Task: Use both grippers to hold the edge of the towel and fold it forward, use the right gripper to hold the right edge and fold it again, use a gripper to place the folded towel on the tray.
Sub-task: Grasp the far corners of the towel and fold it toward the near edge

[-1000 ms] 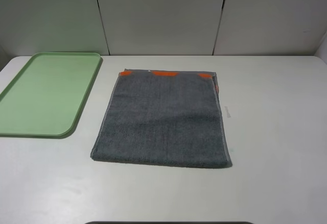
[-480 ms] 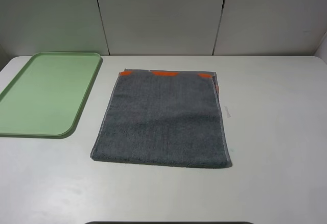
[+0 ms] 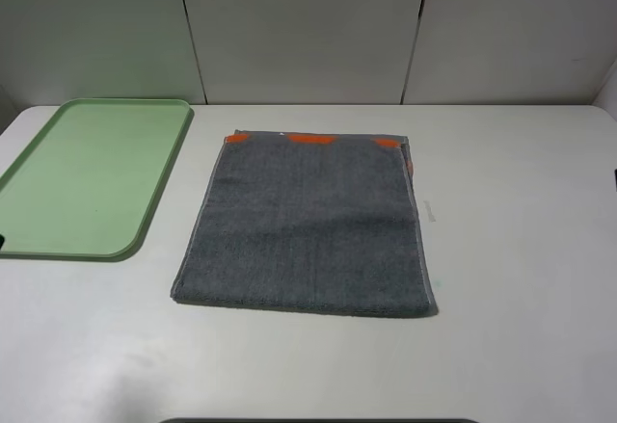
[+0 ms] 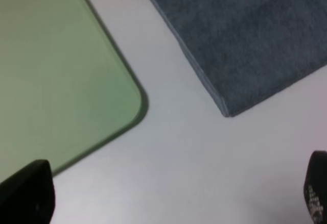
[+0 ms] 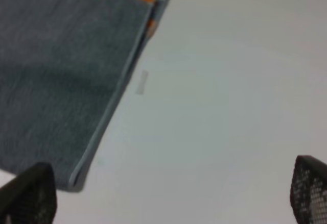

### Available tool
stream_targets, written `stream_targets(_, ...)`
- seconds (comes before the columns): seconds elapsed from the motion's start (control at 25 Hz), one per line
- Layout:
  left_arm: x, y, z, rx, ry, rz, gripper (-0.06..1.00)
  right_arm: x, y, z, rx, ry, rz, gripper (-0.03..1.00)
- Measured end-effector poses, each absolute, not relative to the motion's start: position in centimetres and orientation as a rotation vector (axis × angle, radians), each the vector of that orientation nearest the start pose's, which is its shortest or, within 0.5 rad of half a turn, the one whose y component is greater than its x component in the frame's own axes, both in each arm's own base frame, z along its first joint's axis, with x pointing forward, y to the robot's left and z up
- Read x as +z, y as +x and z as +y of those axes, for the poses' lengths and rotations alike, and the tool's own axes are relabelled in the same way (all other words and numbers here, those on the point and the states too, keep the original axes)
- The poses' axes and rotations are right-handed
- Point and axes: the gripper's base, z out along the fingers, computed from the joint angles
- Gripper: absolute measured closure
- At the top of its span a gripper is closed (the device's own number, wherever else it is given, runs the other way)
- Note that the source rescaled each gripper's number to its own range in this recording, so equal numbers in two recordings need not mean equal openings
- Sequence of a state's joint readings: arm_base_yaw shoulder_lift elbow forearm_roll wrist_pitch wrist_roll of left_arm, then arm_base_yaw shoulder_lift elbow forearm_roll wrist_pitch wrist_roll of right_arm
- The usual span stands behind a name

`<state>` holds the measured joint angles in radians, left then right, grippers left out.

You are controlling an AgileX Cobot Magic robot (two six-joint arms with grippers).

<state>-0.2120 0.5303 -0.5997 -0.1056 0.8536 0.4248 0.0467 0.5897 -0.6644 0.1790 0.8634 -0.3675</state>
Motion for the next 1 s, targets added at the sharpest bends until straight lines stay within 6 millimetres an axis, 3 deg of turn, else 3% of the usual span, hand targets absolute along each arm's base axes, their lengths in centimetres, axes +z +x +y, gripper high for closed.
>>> stream_targets(0.48, 27.7, 13.3, -6.3, -0.033, 1.022, 2.183, -0.04, 28.5, 15.8, 3.1, 0.066, -0.878, 2.260, -0.03)
stream_targets(0.72, 25.3, 16.0, -8.2, 0.035, 1.193, 2.190, -0.04, 27.1, 17.1, 4.4, 0.036, -1.219, 2.164, -0.03)
stream_targets(1.0, 22.5, 18.7, -9.9, 0.088, 1.366, 2.133, -0.04, 26.1, 18.1, 4.8, 0.016, -1.316, 2.158, -0.03)
